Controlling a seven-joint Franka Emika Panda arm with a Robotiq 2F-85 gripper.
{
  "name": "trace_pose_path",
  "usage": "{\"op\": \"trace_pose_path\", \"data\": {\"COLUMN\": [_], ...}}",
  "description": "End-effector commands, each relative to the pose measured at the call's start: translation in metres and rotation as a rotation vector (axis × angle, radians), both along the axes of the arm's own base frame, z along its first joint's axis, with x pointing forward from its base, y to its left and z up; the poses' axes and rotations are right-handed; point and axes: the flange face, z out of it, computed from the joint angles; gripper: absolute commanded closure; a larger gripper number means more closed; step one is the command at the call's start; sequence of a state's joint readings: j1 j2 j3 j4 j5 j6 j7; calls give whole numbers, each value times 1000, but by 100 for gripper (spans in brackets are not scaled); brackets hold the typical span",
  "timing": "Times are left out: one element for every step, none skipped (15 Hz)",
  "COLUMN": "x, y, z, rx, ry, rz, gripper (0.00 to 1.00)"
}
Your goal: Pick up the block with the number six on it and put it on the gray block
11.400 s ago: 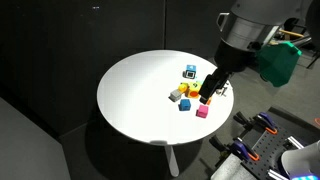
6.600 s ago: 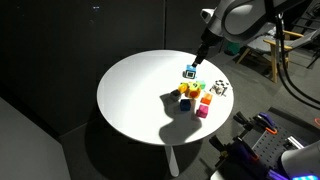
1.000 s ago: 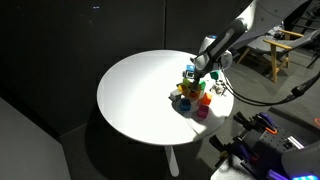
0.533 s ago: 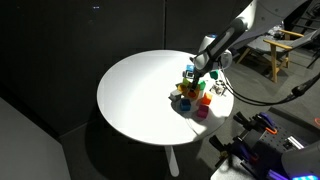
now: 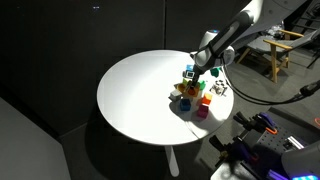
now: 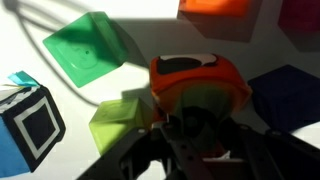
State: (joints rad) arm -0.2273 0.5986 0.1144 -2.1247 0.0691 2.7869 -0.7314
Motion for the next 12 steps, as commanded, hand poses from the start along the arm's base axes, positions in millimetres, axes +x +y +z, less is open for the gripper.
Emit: {"op": "trace_pose_path", "data": {"x": [-5,-3,1,4,6,8,10,12,13,15,16,17], "y": [14,20,25,31,37,43,49,54,58,62,66,69], "z": [27,31,36,40,45,49,52,55,58,59,60,60], "rx": [-5,-6,-13,-17,-20,-22,-24,-26,-28,-31,-34,-35], "ry": [2,1,-3,-4,-6,-7,-8,-7,-8,-9,-10,-7], "rz": [-26,-37,-51,-66,-78,-87,-94,-100,-105,-111,-117,-120], "gripper": [84,84,84,84,83,82,81,82,83,84,85,85]}}
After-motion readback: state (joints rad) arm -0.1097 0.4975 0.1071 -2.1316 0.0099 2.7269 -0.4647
